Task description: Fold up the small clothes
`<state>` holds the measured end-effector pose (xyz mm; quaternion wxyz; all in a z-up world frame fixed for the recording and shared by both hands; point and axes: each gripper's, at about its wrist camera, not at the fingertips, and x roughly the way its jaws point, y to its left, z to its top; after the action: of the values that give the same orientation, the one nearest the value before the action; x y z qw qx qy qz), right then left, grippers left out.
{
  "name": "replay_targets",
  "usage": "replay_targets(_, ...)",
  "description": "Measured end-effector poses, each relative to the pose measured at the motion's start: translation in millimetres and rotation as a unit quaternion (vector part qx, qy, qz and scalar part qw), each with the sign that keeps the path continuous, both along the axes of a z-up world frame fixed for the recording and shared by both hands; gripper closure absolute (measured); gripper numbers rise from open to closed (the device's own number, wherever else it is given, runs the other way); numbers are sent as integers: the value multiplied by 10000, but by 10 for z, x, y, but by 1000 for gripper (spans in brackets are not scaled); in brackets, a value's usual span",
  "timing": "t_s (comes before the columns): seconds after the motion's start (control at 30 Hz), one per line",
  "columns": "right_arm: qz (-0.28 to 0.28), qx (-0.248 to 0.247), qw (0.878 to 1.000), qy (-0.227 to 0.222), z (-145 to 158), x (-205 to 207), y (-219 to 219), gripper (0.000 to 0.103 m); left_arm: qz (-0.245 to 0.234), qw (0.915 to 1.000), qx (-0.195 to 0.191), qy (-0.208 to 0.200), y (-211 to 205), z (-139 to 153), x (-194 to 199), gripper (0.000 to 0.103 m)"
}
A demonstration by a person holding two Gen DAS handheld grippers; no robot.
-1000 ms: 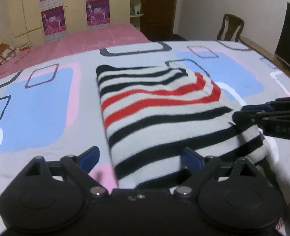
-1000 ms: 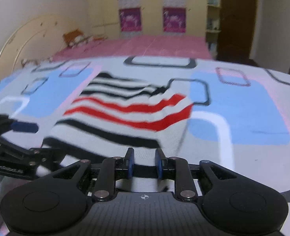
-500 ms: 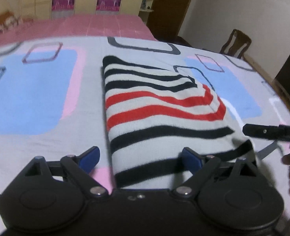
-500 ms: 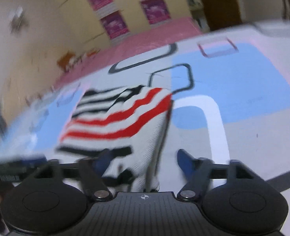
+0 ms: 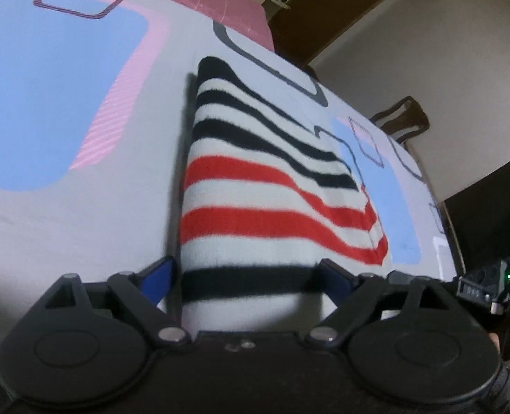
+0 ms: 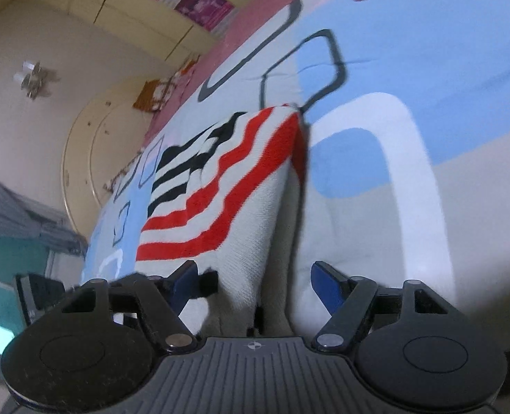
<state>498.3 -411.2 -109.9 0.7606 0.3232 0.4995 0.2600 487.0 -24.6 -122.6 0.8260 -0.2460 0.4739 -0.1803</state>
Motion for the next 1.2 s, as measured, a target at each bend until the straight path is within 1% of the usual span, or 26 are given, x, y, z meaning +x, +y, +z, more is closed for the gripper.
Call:
replay_targets(0.03,49,-4,10000,-2,-20,40,32,44,-9,10000,23,-3,-16,4,18,17)
replay_targets(0.07,89,7,10000,11,-30,57,67,46,-21,10000,37,-8,-26,12,29,19)
replay_targets(0.13,108,81,9999,21,-75,91,124,48,-53,9999,106,-2,-75,16,69,21)
replay_targets(0.23,131,56,9999,-44,-73,126,201,48,-180,9989,421,-66,-181,40,112,21)
replay_targets(0.37,211,-170,9994,-225,-57,138,320,49,-327,9954,887,-147,-329,67,162,22)
replay_targets(0.4,241,-319,9988,-299,-39,136,358,57,-367,9939,1023,-179,-369,77,166,24)
replay_targets(0.47,310,-560,9970,-431,-26,112,412,60,-391,9918,1187,-252,-427,110,156,29)
replay_targets(0.53,335,-708,9956,-519,-5,83,461,63,-406,9905,1270,-322,-456,141,132,33)
replay_targets(0.67,308,-887,9932,-688,69,-2,574,66,-496,9869,1453,-485,-495,240,68,42)
replay_targets(0.77,367,-1024,9894,-960,195,-67,682,68,-598,9833,1599,-626,-512,354,12,46)
replay_targets(0.93,562,-1249,9818,-1318,399,-204,856,68,-714,9785,1752,-817,-539,565,-119,47)
replay_targets(1.03,610,-1274,9797,-1420,478,-268,940,68,-716,9765,1827,-891,-494,679,-224,47)
replay_targets(1.2,607,-1367,9757,-1600,659,-411,1064,68,-730,9763,1726,-1079,-353,789,-325,47)
